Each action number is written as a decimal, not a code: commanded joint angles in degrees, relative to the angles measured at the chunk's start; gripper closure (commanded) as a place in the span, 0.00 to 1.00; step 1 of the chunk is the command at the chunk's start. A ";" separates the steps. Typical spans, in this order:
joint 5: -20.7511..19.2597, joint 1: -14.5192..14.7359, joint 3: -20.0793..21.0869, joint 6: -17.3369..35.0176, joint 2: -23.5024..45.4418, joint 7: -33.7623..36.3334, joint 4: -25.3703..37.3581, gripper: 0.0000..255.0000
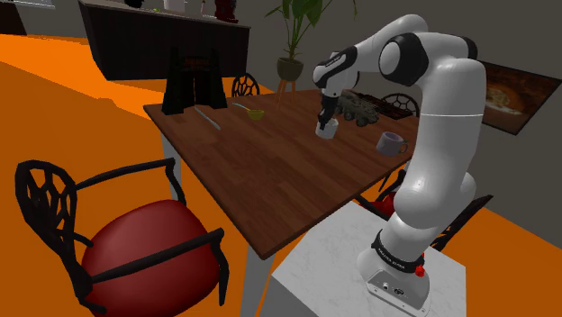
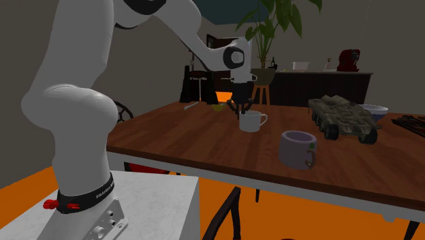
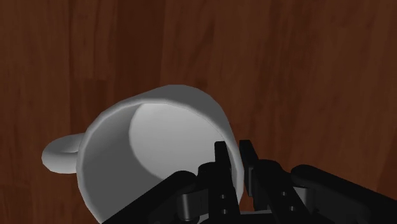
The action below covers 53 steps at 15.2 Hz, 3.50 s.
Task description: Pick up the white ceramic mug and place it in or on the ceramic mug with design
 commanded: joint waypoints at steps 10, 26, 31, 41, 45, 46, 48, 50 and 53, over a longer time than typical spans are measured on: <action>-1.36 0.37 -0.62 -6.95 -3.20 0.51 3.94 1.00; -2.40 0.38 -1.11 -18.36 -5.66 0.69 13.07 1.00; -2.43 0.21 -1.21 -22.18 -5.73 0.57 16.83 1.00; -5.33 -4.28 -5.29 -19.81 -14.34 -8.03 6.89 1.00; -6.27 -6.64 -7.37 -19.27 -16.77 -12.36 4.41 1.00; -6.45 -7.26 -7.91 -19.18 -17.24 -13.50 3.97 1.00; -6.75 -8.53 -9.05 -19.05 -18.00 -15.85 3.30 1.00; -6.93 -9.85 -10.20 -18.98 -18.53 -18.30 2.90 1.00; -6.96 -11.91 -12.01 -18.97 -18.85 -22.18 2.83 1.00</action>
